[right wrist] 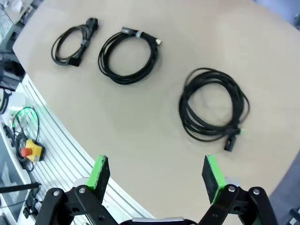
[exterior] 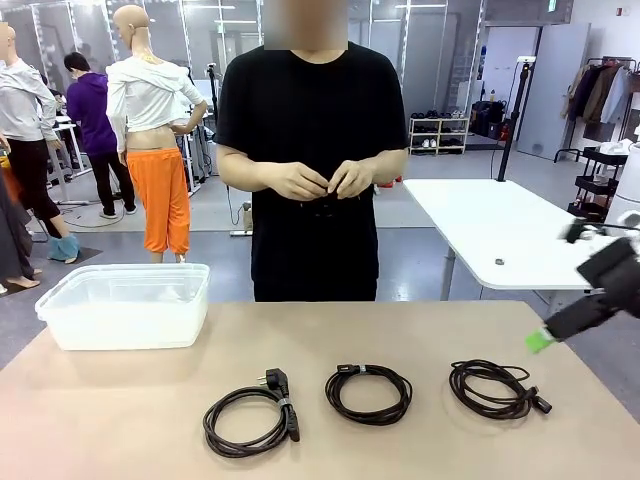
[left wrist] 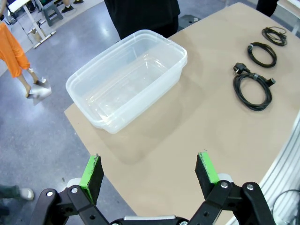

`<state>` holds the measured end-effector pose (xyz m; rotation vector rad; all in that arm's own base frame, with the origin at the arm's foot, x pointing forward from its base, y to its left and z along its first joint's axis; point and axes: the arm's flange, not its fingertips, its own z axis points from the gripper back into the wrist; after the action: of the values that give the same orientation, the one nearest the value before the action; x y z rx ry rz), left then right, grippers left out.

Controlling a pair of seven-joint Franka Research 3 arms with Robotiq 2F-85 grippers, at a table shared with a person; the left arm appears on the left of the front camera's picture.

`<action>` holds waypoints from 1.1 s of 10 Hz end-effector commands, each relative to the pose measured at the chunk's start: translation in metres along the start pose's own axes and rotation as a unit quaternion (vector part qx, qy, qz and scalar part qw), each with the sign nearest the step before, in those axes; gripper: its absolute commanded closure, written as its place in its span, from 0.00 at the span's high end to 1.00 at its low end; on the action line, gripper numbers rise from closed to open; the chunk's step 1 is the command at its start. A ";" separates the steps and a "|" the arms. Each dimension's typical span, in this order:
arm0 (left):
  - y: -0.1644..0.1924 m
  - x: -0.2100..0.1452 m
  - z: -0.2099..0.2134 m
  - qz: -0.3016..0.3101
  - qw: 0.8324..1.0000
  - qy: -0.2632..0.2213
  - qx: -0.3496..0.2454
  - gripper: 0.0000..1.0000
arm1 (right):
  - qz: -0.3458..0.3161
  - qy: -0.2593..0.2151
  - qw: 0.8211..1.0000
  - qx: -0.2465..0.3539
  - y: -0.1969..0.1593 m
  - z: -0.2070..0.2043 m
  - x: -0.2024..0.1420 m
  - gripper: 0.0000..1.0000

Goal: Organize and store the cables.
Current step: Place the Power Cable into the Organizing box.

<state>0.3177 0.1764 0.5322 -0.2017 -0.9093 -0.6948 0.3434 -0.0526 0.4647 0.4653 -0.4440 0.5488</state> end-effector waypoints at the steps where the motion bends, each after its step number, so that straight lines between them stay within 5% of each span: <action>1: 0.001 0.000 0.001 -0.007 1.000 -0.005 -0.005 1.00 | 0.036 0.003 0.999 0.001 0.000 0.016 -0.067 1.00; 4: 0.001 0.000 0.001 -0.007 1.000 -0.005 -0.005 1.00 | 0.071 -0.065 0.995 0.005 -0.018 0.053 -0.099 1.00; 11: 0.001 0.000 0.001 -0.007 1.000 -0.005 -0.005 1.00 | 0.056 -0.053 0.997 -0.002 -0.039 0.074 -0.081 1.00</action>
<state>0.3177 0.1764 0.5323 -0.2015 -0.9093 -0.6949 0.2835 -0.1524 0.4710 0.4685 -0.5684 0.6222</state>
